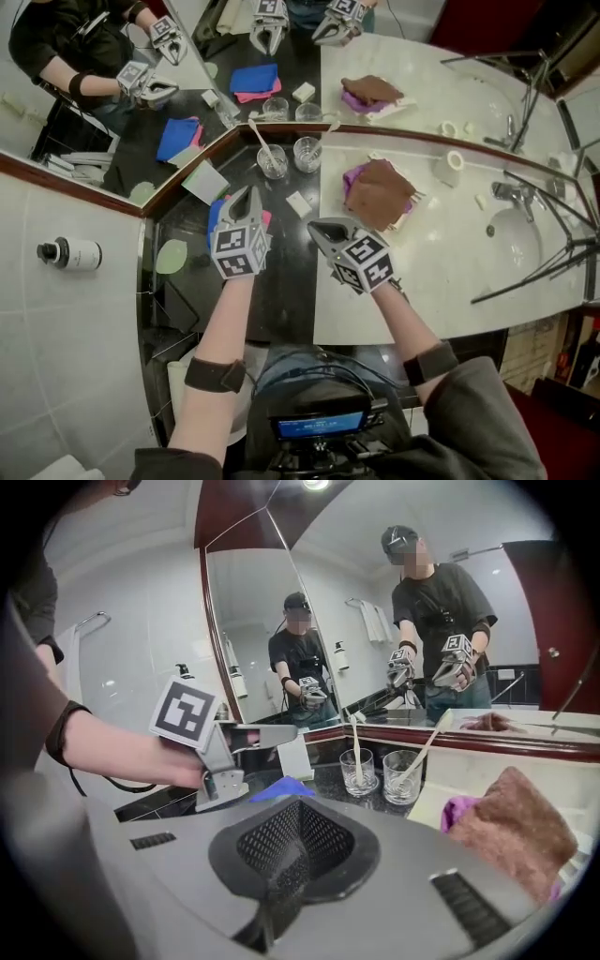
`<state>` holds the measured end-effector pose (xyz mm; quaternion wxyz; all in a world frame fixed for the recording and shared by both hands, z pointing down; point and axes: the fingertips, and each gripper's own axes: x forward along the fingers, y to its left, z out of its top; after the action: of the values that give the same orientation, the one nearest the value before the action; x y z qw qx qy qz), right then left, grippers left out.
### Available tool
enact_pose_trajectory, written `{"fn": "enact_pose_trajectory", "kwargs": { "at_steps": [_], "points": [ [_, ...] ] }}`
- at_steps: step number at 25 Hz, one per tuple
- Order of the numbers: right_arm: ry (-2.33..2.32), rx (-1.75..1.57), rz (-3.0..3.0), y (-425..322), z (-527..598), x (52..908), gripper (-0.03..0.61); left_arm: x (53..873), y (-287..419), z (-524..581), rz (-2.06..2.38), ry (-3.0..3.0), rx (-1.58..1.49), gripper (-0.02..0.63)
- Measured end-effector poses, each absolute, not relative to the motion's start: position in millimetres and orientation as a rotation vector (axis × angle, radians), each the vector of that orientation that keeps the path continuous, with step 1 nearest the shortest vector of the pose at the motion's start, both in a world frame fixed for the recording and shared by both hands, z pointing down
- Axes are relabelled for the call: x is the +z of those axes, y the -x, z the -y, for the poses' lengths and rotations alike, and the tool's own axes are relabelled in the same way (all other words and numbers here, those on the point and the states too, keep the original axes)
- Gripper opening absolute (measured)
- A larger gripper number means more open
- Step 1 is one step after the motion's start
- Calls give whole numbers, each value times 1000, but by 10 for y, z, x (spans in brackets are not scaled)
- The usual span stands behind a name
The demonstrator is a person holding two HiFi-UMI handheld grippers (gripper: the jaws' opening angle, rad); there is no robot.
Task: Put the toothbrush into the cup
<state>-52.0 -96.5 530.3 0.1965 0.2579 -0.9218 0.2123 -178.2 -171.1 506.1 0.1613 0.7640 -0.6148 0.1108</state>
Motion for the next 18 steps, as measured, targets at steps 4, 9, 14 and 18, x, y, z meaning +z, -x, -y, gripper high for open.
{"fn": "enact_pose_trajectory", "kwargs": {
  "at_steps": [4, 9, 14, 18],
  "points": [
    [-826, 589, 2550, 103, 928, 5174, 17, 4937, 1732, 1370, 1727, -2184, 365, 5],
    [-995, 618, 2476, -617, 814, 5151, 17, 4910, 1708, 1032, 1696, -2188, 421, 5],
    [-1174, 650, 2379, -1358, 711, 5197, 17, 4930, 1601, 807, 1661, -2226, 483, 5],
    [-1290, 671, 2303, -1861, 565, 5258, 17, 4965, 1491, 650, 1634, -2241, 495, 5]
  ]
}}
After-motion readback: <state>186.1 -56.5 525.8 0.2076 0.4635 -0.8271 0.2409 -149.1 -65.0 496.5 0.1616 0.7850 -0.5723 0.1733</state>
